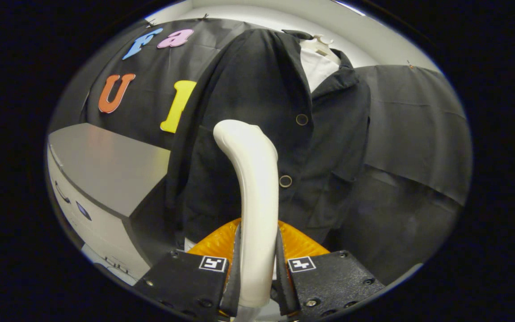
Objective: Iron the clothes twice with a garment steamer, once on the left side and once on the right side.
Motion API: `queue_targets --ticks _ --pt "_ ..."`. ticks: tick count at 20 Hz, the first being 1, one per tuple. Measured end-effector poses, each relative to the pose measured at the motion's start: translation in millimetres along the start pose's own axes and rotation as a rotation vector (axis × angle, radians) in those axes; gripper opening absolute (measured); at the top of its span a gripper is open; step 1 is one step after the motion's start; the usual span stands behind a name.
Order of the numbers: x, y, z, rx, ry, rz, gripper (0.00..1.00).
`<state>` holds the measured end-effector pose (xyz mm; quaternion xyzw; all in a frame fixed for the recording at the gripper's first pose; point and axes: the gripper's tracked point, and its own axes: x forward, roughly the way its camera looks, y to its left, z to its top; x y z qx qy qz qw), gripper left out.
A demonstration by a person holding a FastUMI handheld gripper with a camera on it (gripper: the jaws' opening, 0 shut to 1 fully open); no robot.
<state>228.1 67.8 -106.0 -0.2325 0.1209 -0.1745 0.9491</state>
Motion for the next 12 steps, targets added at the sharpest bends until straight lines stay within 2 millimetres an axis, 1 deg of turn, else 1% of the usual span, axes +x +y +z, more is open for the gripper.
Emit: queue_targets --ticks 2,4,6,12 --pt "0.3 0.5 -16.7 -0.003 0.018 0.007 0.37" --pt "2.9 3.2 -26.4 -0.007 0.032 0.012 0.36" --pt "2.3 6.1 -41.4 -0.006 0.045 0.019 0.37" --pt "4.6 20.2 -85.4 0.011 0.11 0.06 0.37"
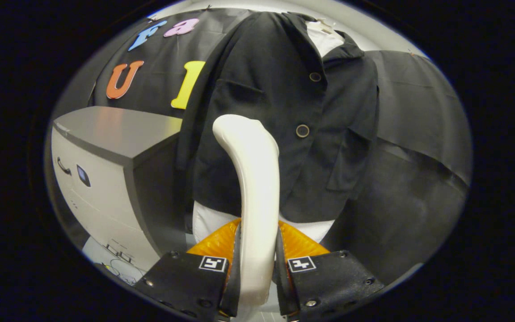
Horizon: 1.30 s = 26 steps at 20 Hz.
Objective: Iron the clothes twice with a garment steamer, once on the left side and once on the right side.
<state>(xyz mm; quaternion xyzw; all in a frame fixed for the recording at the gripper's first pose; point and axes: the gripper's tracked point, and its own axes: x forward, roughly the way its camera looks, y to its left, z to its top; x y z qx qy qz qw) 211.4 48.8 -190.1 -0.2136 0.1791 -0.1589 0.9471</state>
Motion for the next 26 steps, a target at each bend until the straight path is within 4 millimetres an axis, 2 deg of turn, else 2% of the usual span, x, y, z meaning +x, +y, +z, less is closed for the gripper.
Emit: queue_targets --ticks 2,8,11,14,17,19,21,23,26 --pt "2.8 3.1 -13.7 0.005 0.018 0.005 0.36" --pt "10.2 12.5 -71.1 0.021 0.173 0.019 0.37" --pt "8.3 16.7 -90.3 0.019 0.221 0.026 0.37" --pt "1.4 20.5 -99.9 0.06 0.243 0.032 0.36" --pt "-1.8 19.2 -87.7 0.1 0.23 0.03 0.37" --pt "-13.6 11.6 -71.8 0.141 0.197 0.011 0.37" --pt "-37.1 -12.2 -47.9 0.183 0.141 -0.01 0.37" --pt "-52.5 -37.8 -19.2 0.229 0.081 -0.04 0.36" --pt "-80.4 -84.8 14.8 0.312 0.009 -0.115 0.36"
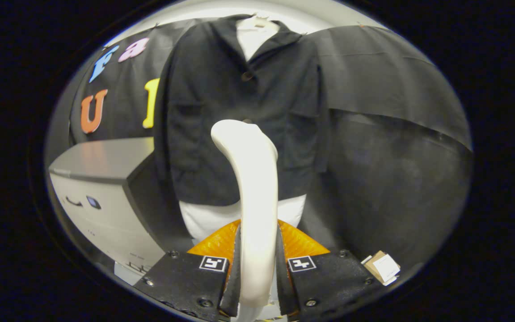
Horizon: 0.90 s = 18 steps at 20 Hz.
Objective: Iron the clothes twice with a garment steamer, once on the left side and once on the right side.
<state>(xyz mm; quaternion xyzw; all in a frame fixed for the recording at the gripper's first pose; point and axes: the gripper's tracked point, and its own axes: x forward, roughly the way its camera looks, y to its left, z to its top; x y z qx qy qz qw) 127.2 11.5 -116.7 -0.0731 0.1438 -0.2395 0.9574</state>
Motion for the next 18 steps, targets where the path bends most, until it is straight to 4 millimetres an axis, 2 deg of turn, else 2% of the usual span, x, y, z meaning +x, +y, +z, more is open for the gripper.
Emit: queue_targets --ticks 3,7,10,13,16,17,18 --pt "-20.9 -34.0 43.3 0.042 -0.086 -0.052 0.37" --pt "-23.6 -61.6 123.9 0.096 -0.225 -0.058 0.37" --pt "-16.5 -82.9 186.7 0.146 -0.356 -0.062 0.36" --pt "-1.7 -96.2 250.6 0.179 -0.459 -0.035 0.36" --pt "10.8 -103.9 299.1 0.185 -0.513 0.019 0.36" --pt "8.4 -107.7 311.0 0.183 -0.542 0.027 0.36" --pt "13.5 -104.8 324.3 0.177 -0.566 0.039 0.36"
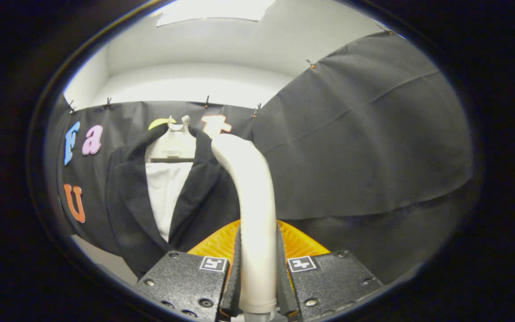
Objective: Iron the clothes twice with a garment steamer, once on the left side and once on the right side.
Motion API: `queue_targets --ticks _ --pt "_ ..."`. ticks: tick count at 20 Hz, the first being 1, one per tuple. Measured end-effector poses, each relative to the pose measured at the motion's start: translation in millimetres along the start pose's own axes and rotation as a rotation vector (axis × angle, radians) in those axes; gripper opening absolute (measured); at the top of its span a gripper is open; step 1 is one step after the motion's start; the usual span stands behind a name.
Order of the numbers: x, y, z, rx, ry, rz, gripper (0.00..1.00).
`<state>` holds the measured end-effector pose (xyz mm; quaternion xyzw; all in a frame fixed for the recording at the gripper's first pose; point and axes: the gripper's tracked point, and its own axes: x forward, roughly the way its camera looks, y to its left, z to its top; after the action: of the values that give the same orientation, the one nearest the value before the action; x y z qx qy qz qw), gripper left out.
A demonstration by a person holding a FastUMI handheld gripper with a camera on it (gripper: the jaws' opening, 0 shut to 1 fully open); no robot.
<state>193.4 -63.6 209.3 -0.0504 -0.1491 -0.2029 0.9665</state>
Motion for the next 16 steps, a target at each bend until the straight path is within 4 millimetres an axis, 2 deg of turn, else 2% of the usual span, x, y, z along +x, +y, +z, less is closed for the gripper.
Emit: queue_targets --ticks 2,4,10,16 --pt "20.3 13.1 17.2 0.0 -0.045 0.035 0.36" --pt "38.1 18.7 25.3 -0.006 -0.056 0.045 0.36" --pt "85.5 29.3 29.7 -0.051 -0.006 0.027 0.36" --pt "90.8 34.6 8.7 -0.098 0.05 0.025 0.36"
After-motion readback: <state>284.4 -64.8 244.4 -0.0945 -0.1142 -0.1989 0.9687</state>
